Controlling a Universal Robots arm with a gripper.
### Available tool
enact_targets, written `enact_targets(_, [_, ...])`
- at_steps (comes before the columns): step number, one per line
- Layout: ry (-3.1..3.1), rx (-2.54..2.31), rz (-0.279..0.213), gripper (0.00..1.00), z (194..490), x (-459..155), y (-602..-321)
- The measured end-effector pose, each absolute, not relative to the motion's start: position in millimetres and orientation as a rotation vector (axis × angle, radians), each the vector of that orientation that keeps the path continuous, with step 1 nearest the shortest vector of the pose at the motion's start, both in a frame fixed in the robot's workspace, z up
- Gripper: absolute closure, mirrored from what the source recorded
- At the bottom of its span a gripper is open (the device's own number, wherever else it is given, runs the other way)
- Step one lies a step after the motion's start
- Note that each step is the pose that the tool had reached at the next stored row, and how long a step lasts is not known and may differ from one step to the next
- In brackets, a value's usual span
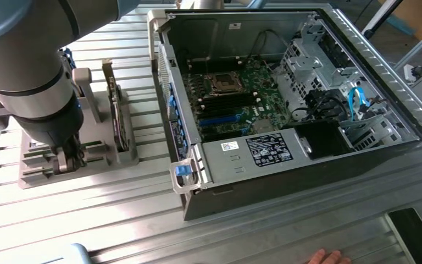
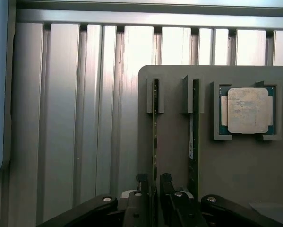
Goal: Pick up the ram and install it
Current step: 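Pick up the ram and move it above insertion slot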
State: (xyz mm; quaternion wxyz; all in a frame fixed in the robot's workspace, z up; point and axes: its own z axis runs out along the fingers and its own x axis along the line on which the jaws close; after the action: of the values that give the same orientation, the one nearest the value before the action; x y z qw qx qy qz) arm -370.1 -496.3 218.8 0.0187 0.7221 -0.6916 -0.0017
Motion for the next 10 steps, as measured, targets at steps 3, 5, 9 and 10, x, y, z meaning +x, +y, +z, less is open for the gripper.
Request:
enact_targets(3, [-2.147,2.242,-0.005,0.76,216.3,-370.2,-497.2])
enact_targets(5, [-2.147,2.242,-0.005,0.76,215.3,-370.1,-497.6])
enact_targets(9, [-2.147,2.242,-0.005,0.76,214.1,-370.2,-498.1])
enact_targets(10, [-2.147,2.242,-0.005,0.76,214.0,-370.2,-498.1])
